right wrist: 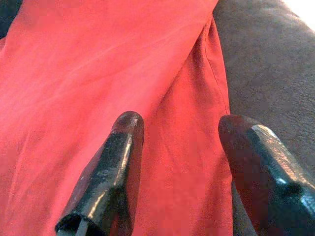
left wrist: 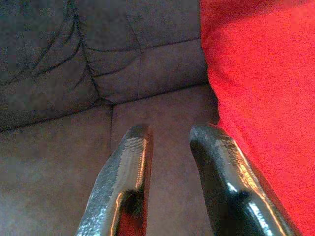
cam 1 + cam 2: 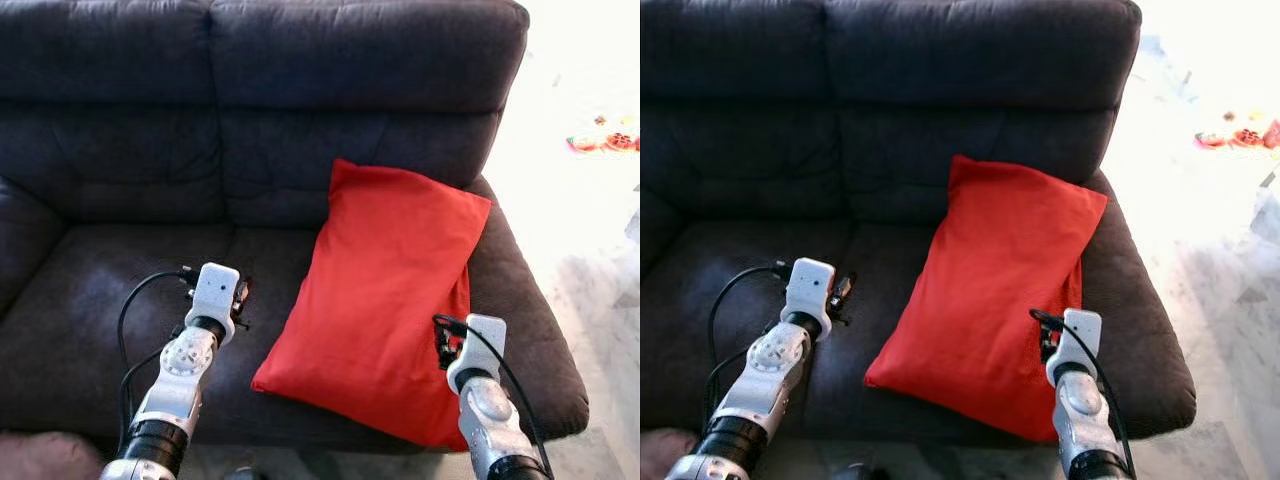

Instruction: Move the pillow to the sofa from floor

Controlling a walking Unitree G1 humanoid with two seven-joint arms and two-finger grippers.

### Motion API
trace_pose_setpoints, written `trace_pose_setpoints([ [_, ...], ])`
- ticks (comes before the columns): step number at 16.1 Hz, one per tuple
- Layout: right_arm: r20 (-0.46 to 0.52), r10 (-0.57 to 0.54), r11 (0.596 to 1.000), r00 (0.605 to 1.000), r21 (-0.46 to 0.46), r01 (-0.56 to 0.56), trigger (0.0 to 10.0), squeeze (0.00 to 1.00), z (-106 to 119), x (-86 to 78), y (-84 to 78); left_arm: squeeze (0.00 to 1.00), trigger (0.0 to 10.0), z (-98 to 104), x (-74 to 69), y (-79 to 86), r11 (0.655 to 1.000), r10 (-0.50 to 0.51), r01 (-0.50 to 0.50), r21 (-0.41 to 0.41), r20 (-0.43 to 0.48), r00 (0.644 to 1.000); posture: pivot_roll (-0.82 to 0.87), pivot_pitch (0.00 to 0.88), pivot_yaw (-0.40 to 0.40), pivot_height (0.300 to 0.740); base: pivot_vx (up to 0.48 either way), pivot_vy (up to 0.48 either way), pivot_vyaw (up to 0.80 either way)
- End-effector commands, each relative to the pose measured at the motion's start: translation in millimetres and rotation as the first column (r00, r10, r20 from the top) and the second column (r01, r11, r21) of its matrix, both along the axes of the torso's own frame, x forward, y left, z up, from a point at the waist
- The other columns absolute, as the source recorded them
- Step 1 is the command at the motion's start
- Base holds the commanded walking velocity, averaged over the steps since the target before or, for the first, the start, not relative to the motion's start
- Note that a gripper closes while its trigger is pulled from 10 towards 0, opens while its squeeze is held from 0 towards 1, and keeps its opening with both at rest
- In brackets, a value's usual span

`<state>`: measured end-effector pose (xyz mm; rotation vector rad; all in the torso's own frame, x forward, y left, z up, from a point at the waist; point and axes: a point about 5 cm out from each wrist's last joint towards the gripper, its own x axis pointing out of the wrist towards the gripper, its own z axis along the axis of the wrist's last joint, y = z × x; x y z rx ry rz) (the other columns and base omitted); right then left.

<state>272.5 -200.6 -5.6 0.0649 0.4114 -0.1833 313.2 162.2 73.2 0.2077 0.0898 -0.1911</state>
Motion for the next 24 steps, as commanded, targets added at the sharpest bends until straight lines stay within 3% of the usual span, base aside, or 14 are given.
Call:
trace_pose_setpoints([
  [1,-0.004,0.004,1.000,1.000,-0.019,-0.004,10.0,0.00,0,-0.3,0.5,0.00,10.0,-4,-1.8,2.7,1.000,0.010,-0.009,0.005,-0.013,1.000,0.05,0.070,-0.023,0.676,0.000,0.000,0.00],
  [6,-0.028,-0.014,1.000,1.000,-0.012,0.014,10.0,0.00,-3,-2.3,-0.7,0.00,10.0,-3,-1.2,3.7,1.000,0.010,-0.009,0.006,-0.013,1.000,0.05,0.067,-0.020,0.676,0.000,0.000,0.00],
  [9,0.017,-0.031,1.000,0.999,0.001,0.031,10.0,0.00,0,-1.7,-0.3,0.00,10.0,-3,-0.9,3.4,1.000,0.007,-0.006,0.005,-0.016,1.000,0.05,0.063,-0.018,0.657,0.000,0.000,0.00],
  [13,-0.095,0.008,1.000,0.995,-0.027,-0.010,10.0,0.00,-11,-6.5,3.4,0.00,10.0,-3,0.1,3.5,1.000,0.003,-0.003,0.008,-0.018,1.000,0.05,0.062,-0.018,0.657,0.000,0.000,0.00],
  [16,-0.247,0.035,0.999,0.968,0.040,-0.026,10.0,0.00,-28,-17.1,11.7,0.00,10.0,-4,0.6,4.5,1.000,-0.005,0.005,0.013,-0.029,1.000,0.05,0.059,-0.011,0.657,0.000,0.000,0.00],
  [20,-0.179,0.003,0.998,0.984,0.066,0.008,10.0,0.00,-21,-10.2,14.1,0.00,10.0,-3,1.4,5.2,1.000,-0.013,0.013,0.015,-0.029,1.000,0.05,0.056,0.003,0.657,0.000,0.000,0.00],
  [24,-0.183,0.013,0.997,0.983,0.079,0.002,10.0,0.00,-20,-6.4,17.1,0.00,10.0,0,4.4,7.3,1.000,-0.015,0.015,0.020,-0.024,1.000,0.06,0.060,0.015,0.657,0.000,0.000,0.00],
])
